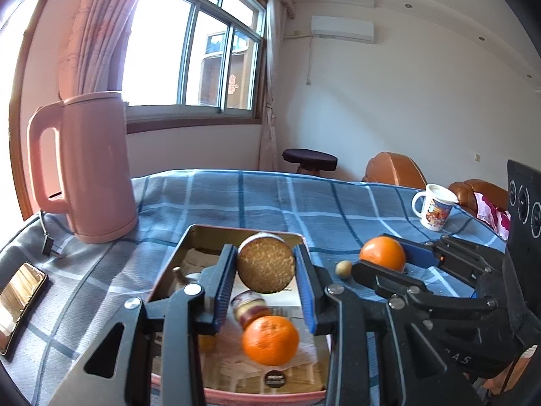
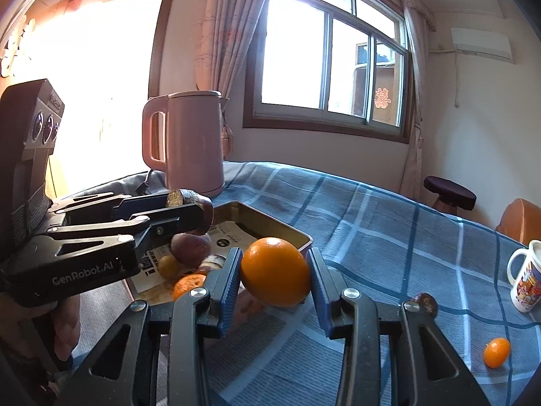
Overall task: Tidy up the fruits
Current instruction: 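Open the right tool over the tin box while the left tool releases the golden cake into it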
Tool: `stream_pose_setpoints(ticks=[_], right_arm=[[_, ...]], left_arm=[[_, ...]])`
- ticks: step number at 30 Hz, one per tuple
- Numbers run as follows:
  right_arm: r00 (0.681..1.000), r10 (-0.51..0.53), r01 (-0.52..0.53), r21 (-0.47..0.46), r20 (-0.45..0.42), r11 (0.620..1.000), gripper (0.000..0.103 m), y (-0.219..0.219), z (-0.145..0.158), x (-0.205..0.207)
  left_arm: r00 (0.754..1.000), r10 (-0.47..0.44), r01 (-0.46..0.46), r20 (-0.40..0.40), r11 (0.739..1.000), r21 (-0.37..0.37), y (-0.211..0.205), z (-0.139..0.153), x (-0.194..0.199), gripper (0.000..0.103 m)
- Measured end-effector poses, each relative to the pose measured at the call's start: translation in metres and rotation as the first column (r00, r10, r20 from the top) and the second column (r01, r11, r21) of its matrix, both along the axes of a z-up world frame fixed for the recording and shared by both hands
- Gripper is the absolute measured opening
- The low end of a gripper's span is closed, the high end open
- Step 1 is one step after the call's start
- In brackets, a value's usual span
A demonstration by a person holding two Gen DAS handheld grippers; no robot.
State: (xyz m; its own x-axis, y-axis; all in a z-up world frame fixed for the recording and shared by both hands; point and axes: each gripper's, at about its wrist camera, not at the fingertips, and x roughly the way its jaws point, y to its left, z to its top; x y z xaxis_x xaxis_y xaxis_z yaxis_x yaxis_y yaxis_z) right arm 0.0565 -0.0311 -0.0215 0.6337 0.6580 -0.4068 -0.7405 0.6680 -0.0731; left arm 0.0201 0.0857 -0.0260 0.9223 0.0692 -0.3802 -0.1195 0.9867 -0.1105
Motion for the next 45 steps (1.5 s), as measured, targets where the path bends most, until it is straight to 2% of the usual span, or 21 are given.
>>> stream_pose_setpoints(ticks=[8, 18, 36, 45], right_arm=[[0.999, 0.039, -0.040, -0.015, -0.008, 0.999, 0.041, 0.022, -0.003, -0.005], [0.997, 0.070, -0.071, -0.049, -0.041, 0.996, 0.041, 0.048, -0.011, -0.005], [0.991, 0.080, -0.094, -0.121, -0.111, 0.988, 0.041, 0.068, -0.021, 0.005], [0.988, 0.089, -0.108, -0.157, -0.123, 0.982, 0.041, 0.074, -0.025, 0.006]], left_arm=[[0.998, 0.053, -0.053, -0.032, 0.999, -0.007, 0.023, -0.008, -0.007, 0.036], [0.995, 0.074, -0.075, -0.068, 0.997, -0.002, 0.037, -0.015, -0.013, 0.036], [0.987, 0.053, -0.056, -0.152, 0.998, -0.015, 0.042, -0.023, -0.003, 0.036], [0.985, 0.046, -0.050, -0.167, 0.999, -0.015, 0.042, -0.024, -0.001, 0.036]])
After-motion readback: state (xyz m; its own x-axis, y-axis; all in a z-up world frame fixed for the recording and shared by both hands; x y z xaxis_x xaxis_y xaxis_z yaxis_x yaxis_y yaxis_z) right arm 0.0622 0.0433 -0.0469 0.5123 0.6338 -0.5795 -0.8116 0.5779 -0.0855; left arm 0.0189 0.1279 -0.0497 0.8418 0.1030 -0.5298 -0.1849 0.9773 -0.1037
